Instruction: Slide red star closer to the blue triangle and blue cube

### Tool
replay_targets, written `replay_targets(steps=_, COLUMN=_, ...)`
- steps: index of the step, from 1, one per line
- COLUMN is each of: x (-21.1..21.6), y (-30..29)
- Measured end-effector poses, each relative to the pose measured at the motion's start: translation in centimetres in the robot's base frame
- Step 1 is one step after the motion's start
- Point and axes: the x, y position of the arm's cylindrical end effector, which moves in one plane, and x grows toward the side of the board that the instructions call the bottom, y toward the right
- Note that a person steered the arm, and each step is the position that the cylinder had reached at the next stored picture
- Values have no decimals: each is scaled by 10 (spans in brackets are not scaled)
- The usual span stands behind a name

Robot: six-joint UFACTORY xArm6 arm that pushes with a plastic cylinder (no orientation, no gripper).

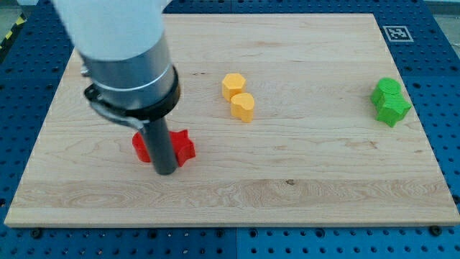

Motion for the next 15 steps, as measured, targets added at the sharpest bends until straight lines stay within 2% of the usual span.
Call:
replay_targets(steps=1, x=0, y=1)
replay_targets(steps=2, x=25, y=17)
replay_targets(steps=6, x=14, y=38)
replay_targets(steps=10, x=-67, y=-19)
replay_targets(steps=12, x=-60, y=-35)
replay_targets(steps=14, x=-99, y=-36)
replay_targets(steps=15, x=-78, y=-28)
